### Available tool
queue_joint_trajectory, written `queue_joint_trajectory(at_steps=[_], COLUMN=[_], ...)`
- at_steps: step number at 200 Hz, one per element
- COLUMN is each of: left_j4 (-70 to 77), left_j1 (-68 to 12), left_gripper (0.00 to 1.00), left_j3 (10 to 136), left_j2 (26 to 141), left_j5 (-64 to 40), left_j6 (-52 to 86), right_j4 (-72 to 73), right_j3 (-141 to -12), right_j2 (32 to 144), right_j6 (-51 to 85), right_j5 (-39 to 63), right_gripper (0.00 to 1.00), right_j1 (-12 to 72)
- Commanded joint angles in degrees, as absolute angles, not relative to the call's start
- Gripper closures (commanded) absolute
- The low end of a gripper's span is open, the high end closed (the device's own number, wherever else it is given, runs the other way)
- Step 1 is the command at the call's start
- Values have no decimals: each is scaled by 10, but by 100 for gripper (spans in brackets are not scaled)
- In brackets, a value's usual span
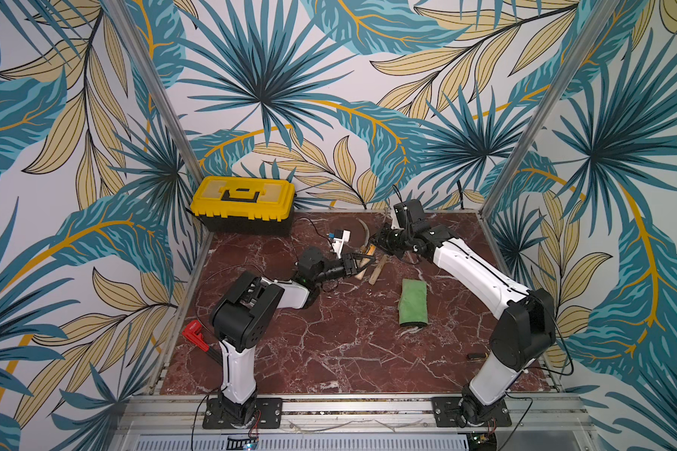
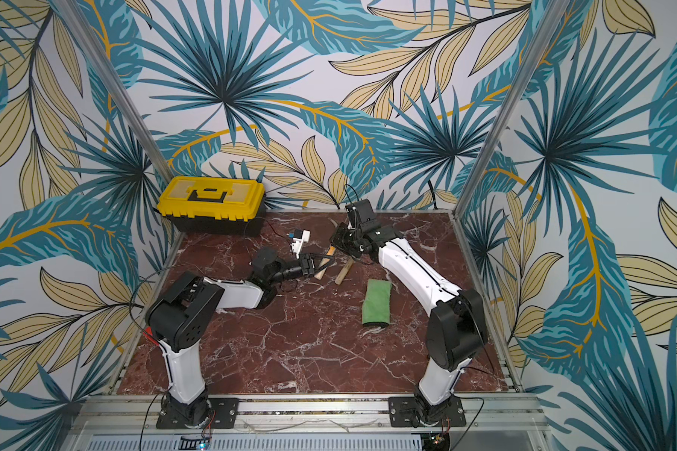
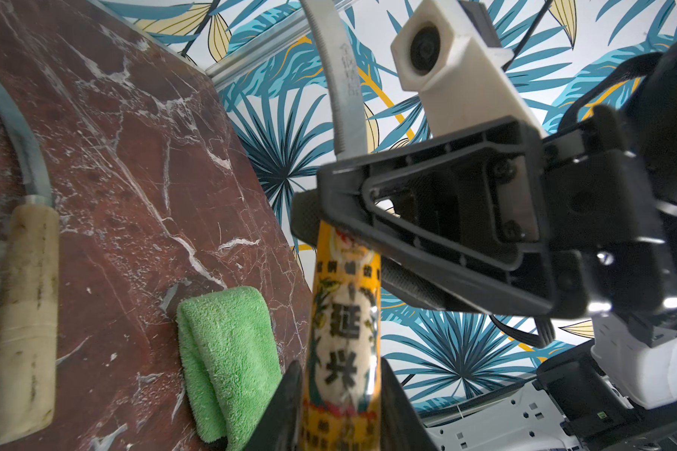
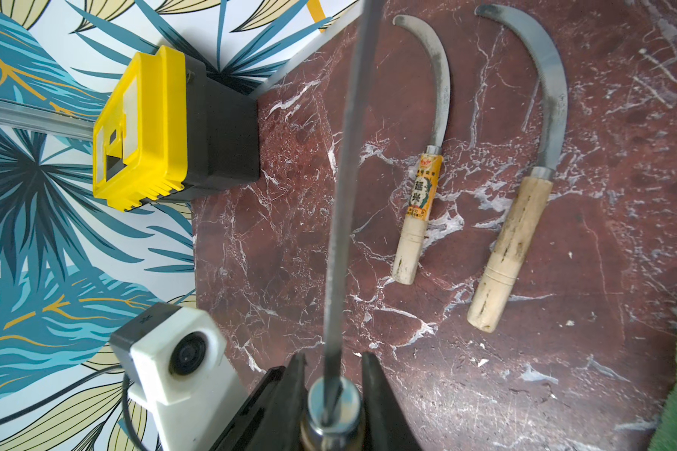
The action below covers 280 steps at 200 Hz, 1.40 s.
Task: Wipe small sickles with rags
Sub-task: Adjust the small sickle, then pick up the rag from the center of the board.
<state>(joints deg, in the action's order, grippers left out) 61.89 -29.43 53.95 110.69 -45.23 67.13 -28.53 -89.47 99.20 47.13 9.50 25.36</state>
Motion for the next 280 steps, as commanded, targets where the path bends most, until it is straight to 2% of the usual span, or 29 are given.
queue_joint_trajectory(at_steps=[1,55,65,87,115,147,165,224,280], left_j4=[626,626,626,626,626,627,628,641,641], left_j1=[-299,-299,-299,-299,-298,-292,-286,-268,-265], left_gripper=[69,71,75,100,100,100,100,100,100], left_j3=[558,564,564,566,565,556,552,534,515], left_j2=[1119,1127,1128,1130,1131,1130,1131,1126,1102], left_j5=[-455,-457,-458,-457,-450,-440,-441,-443,-439], left_j6=[669,671,670,671,671,670,671,674,672], right_j4=[-275,-274,-276,-283,-284,-317,-349,-505,-534], right_j3=[-913,-919,-922,-931,-927,-925,-918,-846,-688], right_j2=[985,990,992,997,993,966,938,818,771], right_j6=[476,483,482,480,474,434,399,306,263], right_j5=[76,64,64,65,65,41,27,22,51], right_gripper=[91,91,92,91,84,58,50,38,36], right_j1=[262,269,269,272,274,272,261,197,108])
